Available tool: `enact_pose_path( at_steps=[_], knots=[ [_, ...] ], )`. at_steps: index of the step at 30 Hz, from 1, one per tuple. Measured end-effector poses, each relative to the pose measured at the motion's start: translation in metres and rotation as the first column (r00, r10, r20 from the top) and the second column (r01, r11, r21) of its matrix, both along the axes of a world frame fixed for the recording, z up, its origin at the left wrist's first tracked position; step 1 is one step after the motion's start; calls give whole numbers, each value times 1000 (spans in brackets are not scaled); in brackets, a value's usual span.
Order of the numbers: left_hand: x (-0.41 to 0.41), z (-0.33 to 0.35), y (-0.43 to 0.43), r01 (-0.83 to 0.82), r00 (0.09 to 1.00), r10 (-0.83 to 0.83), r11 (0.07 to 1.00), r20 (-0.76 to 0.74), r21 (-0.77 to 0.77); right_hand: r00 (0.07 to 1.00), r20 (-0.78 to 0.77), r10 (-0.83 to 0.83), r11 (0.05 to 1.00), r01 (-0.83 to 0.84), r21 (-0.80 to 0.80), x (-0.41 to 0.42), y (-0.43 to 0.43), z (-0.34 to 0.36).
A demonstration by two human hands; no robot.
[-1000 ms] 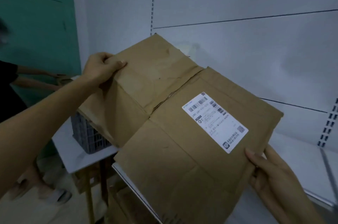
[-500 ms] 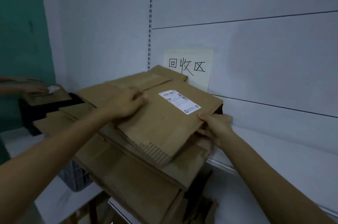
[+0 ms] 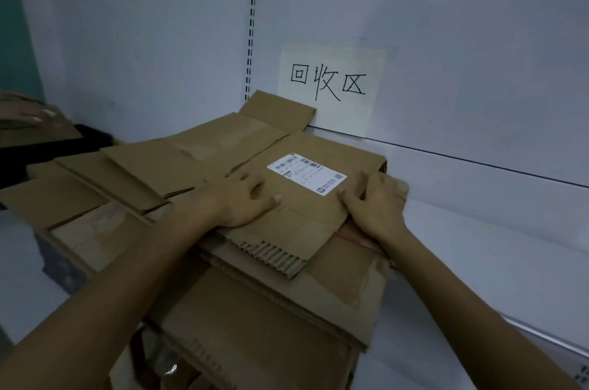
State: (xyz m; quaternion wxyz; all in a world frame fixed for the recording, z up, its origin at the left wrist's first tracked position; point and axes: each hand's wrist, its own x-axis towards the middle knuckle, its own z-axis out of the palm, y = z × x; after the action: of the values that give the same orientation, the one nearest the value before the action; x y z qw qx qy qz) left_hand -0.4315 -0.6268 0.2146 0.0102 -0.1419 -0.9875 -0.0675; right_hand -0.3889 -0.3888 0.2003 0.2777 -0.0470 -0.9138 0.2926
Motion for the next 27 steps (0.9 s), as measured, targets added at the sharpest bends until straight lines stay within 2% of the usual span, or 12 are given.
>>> enact_pose_path(
  at_steps=[2,4,6,7,8,11,15,16,18,21,23,27],
  knots=[
    [-3,1,-2,5,1000,-5,1000,4,-19,1000,-17,14,970,-18,-241,-5,4,2],
    [-5,3,-2,5,1000,-5,999,8,-31,997,-76,-11,876,-27,-481,-16,13,11],
    [-5,3,-1,0,1000,0,999,5,-35,1000,-17,11,778,-19,-628,-34,26,25],
    [-4,3,0,-1,1000,1,999,5,-36,999,26,25,765,-3,-644,-43,31,31],
    [-3,4,0,0,1000,0,999,6,-37,997,66,26,794,19,-607,-49,35,35],
    [0,7,1,0,1000,1,999,15,-49,995,43,-89,967,97,-237,-57,38,22],
    [3,9,3,7,1000,-7,998,8,-70,973,-225,-45,997,30,-70,-57,41,8],
    [3,10,4,6,1000,-6,997,6,-72,968,-249,-35,999,26,-37,-59,43,8],
    [4,10,5,-1,1000,1,996,5,-85,982,-172,-77,996,82,21,-61,44,7],
    [4,9,3,-12,1000,12,995,7,-103,974,60,-218,953,199,228,-68,46,2],
    [6,7,1,-20,1000,22,996,20,-87,971,122,-203,956,170,238,-67,44,1],
    [20,12,3,-32,999,32,999,-22,1,991,84,-103,992,96,88,-54,42,7]
  ],
)
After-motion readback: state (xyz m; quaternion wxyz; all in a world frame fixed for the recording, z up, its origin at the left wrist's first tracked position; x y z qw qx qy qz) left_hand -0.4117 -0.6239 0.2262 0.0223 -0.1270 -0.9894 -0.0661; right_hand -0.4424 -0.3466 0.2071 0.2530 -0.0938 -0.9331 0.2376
